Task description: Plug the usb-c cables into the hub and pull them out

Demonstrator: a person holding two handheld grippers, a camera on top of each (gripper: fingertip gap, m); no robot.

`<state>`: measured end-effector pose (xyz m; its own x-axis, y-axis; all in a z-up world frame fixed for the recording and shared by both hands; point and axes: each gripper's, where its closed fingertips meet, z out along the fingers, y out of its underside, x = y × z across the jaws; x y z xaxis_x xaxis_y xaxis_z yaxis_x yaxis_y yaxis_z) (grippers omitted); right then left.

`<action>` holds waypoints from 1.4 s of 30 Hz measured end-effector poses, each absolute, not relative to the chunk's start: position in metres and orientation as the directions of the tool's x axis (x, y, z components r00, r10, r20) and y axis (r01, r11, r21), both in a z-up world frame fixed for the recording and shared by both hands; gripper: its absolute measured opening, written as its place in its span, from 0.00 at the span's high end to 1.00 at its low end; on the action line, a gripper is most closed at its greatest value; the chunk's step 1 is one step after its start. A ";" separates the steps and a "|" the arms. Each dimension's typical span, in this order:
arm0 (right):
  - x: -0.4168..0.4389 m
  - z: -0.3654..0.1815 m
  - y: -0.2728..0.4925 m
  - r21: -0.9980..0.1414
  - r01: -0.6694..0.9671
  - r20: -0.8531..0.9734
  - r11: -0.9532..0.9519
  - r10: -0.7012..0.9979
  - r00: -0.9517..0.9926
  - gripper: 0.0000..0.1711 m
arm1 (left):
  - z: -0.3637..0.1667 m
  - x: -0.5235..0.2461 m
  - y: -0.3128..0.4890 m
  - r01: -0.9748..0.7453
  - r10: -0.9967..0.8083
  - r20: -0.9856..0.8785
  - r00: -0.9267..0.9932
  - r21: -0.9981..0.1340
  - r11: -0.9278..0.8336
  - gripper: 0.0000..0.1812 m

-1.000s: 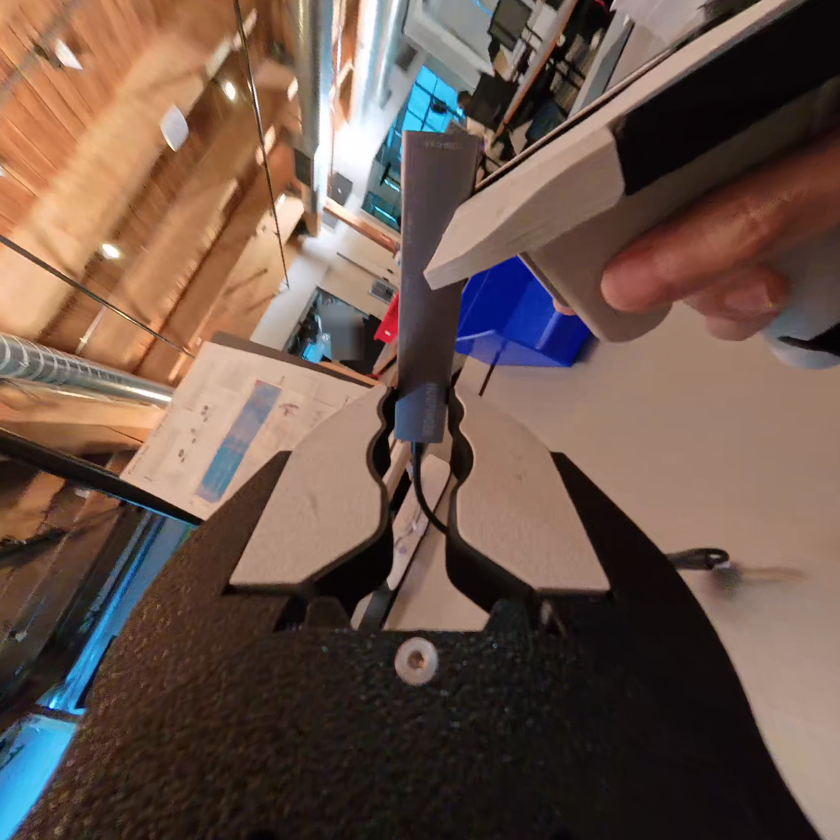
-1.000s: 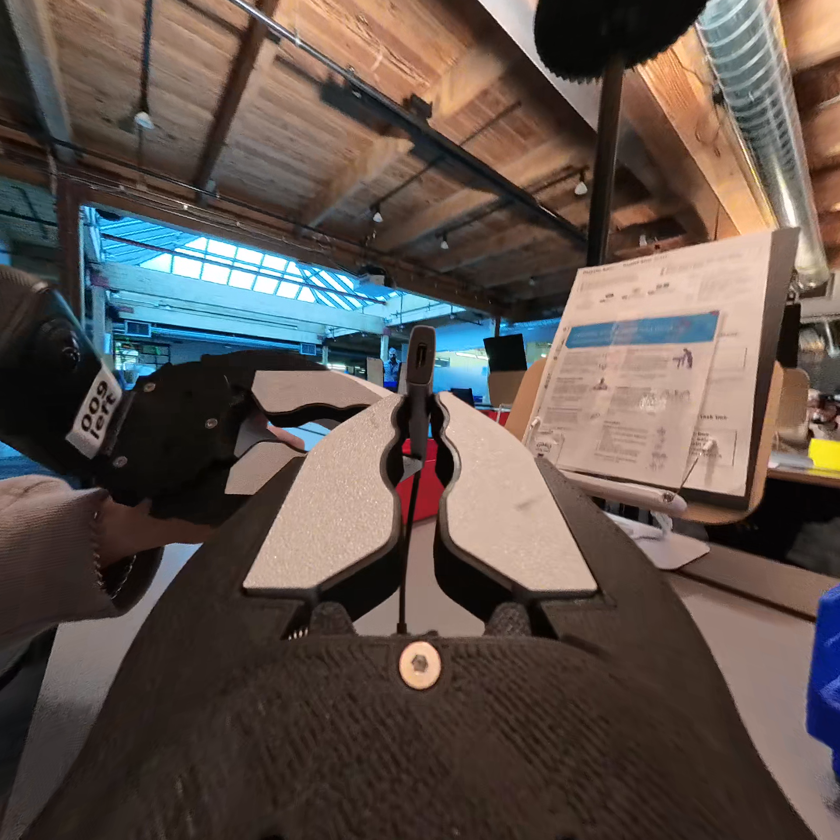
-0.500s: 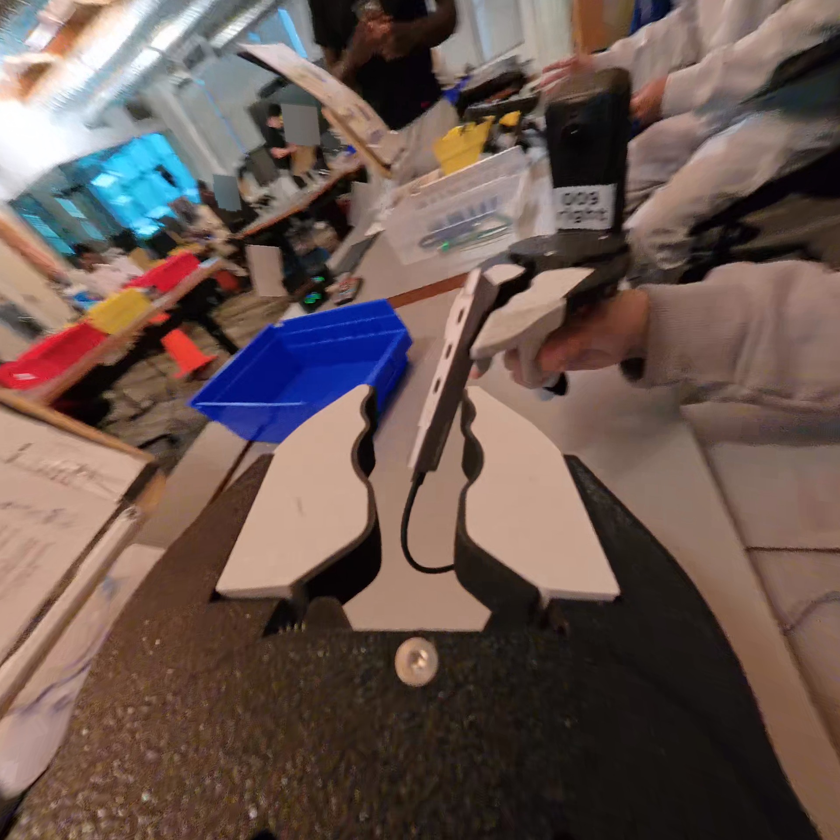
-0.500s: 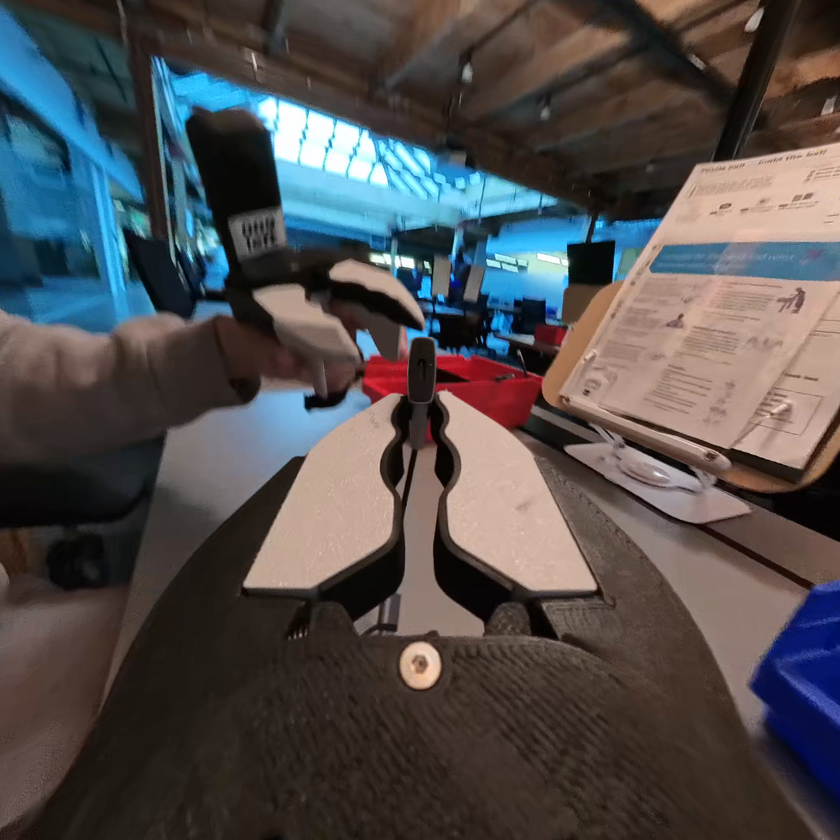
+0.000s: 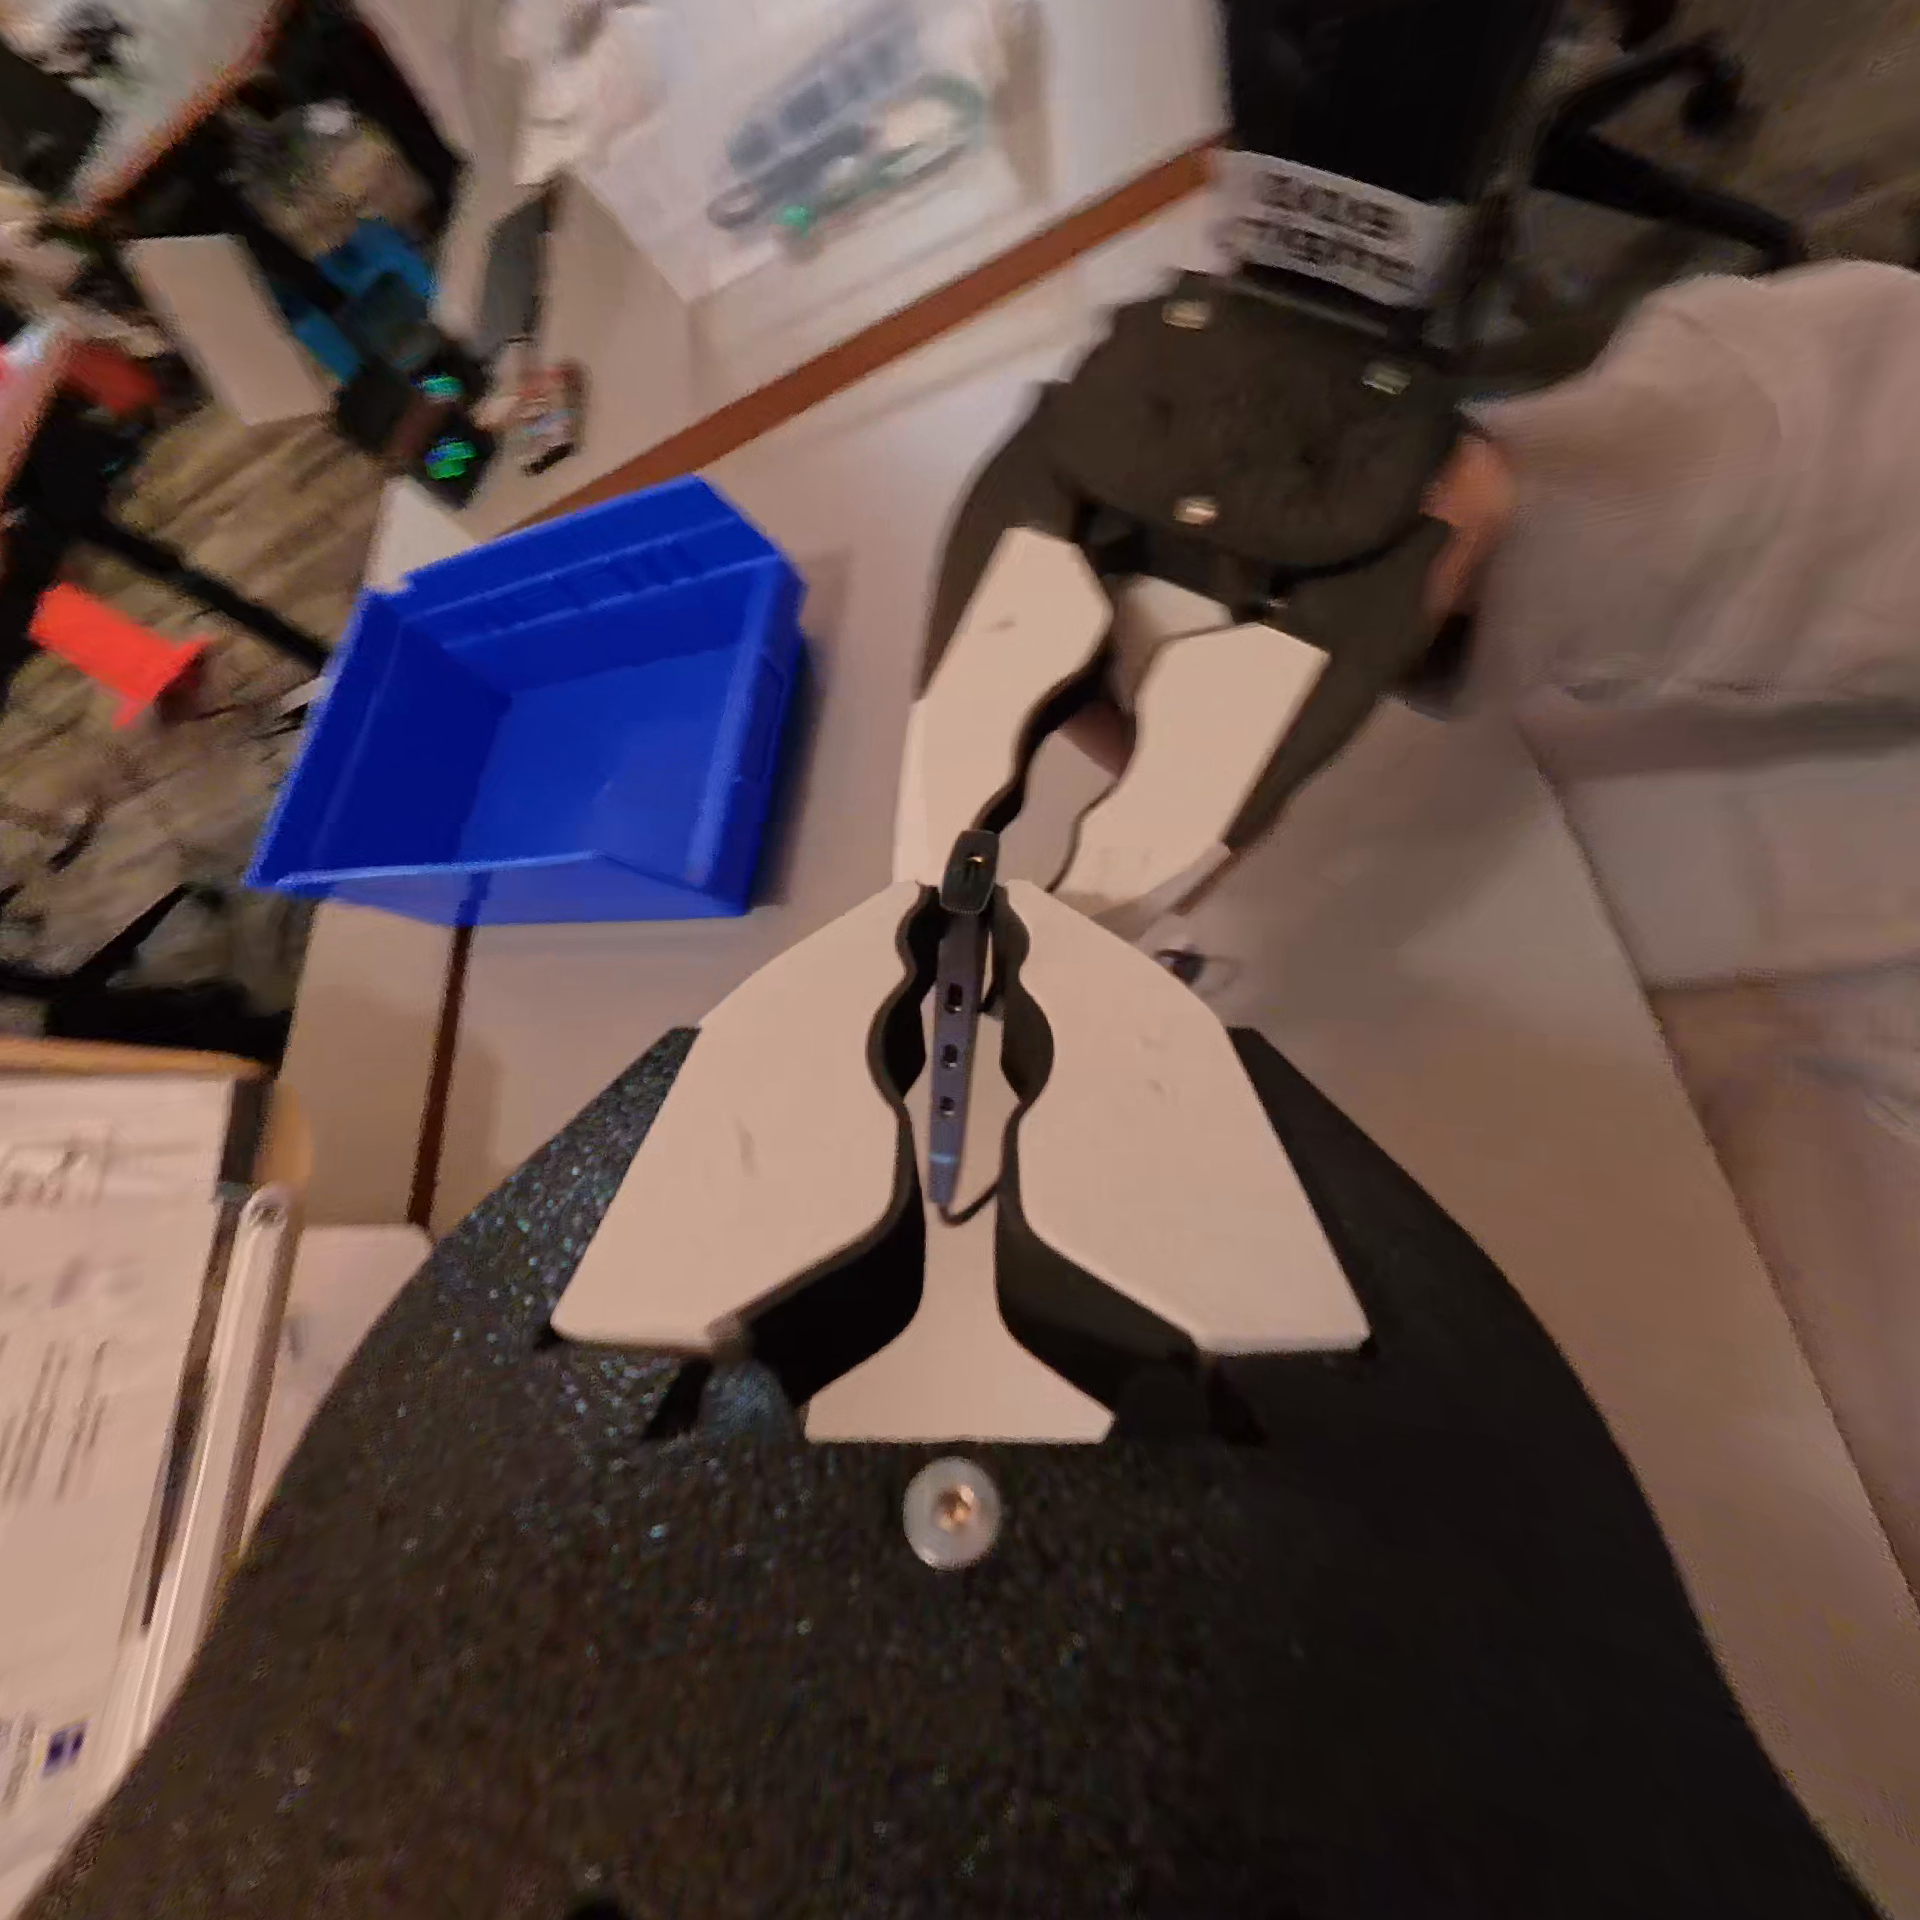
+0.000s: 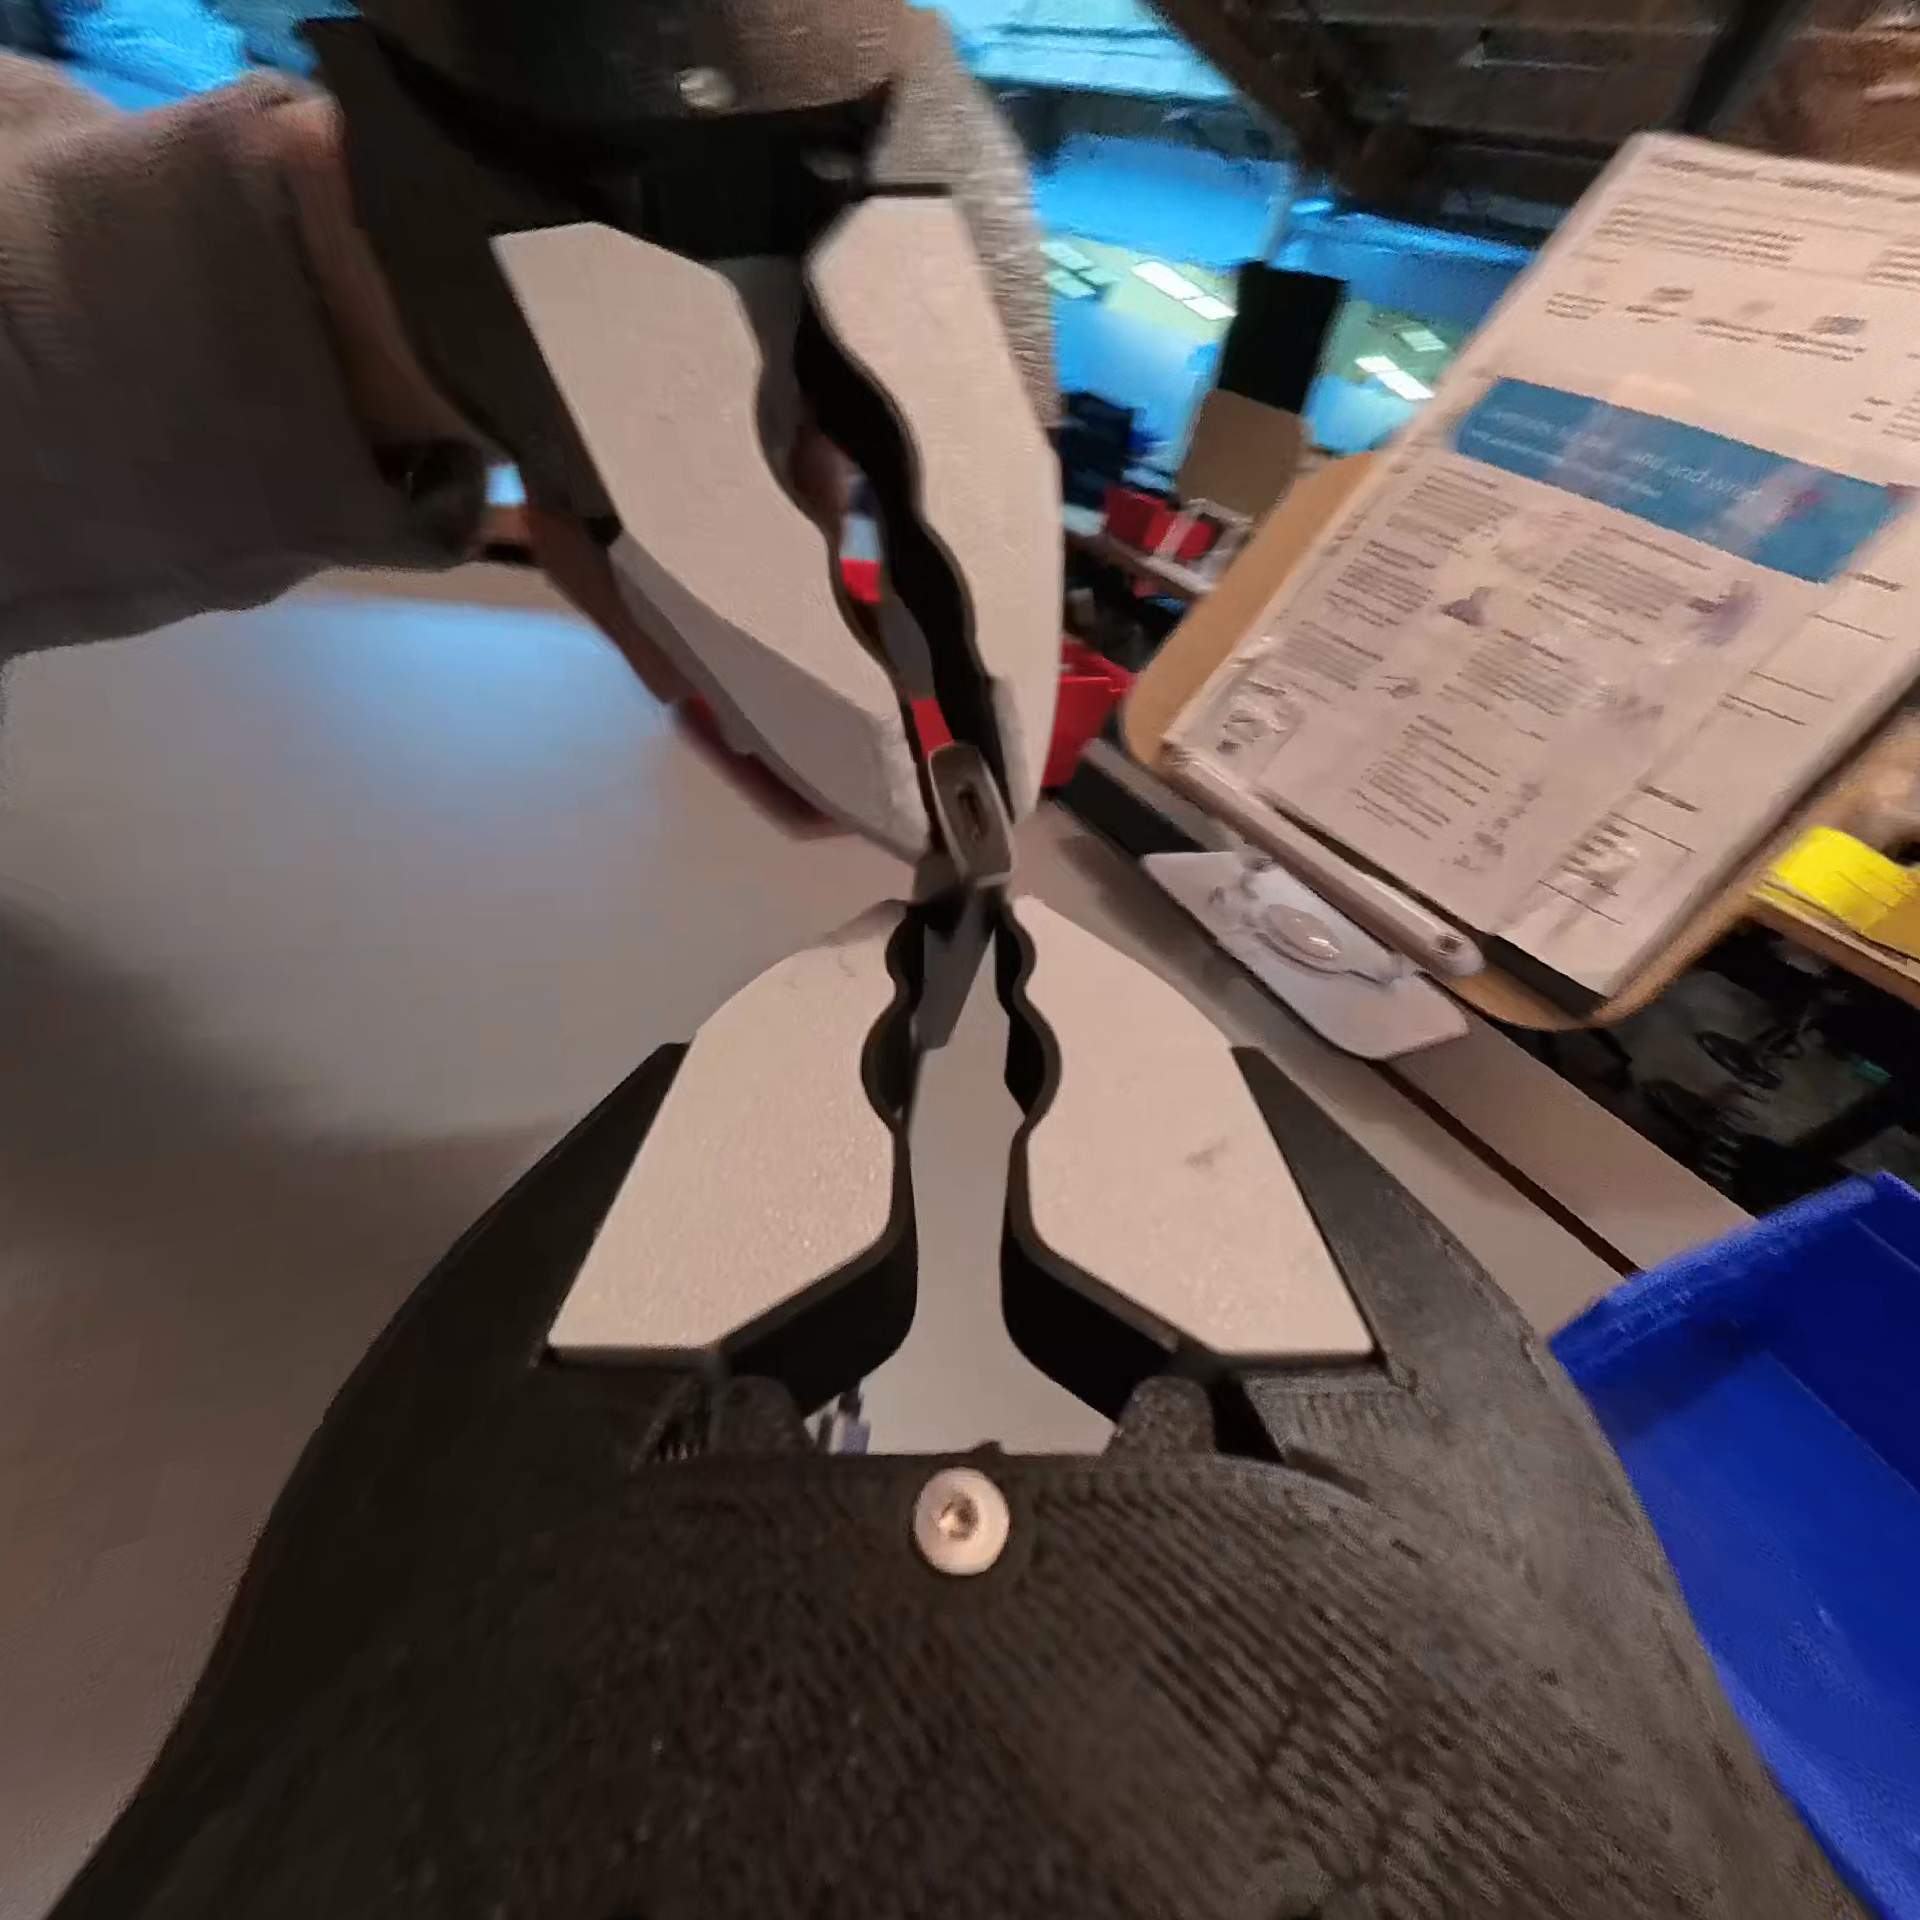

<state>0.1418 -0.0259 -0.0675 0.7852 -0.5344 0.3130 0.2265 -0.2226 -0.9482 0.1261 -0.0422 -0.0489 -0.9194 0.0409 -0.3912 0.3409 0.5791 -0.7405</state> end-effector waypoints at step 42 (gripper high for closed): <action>0.172 -0.119 -0.045 -0.971 -0.065 -0.206 0.230 -0.665 0.718 0.86 | -0.109 0.180 -0.037 -0.725 -0.335 0.751 -0.569 -0.650 -0.228 0.78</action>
<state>0.1720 -0.0452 -0.1186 0.7182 -0.6647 -0.2058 -0.0651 0.2303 -0.9709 0.1801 -0.0367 -0.1091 -0.5687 -0.3346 0.7514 -0.7248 -0.2282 -0.6501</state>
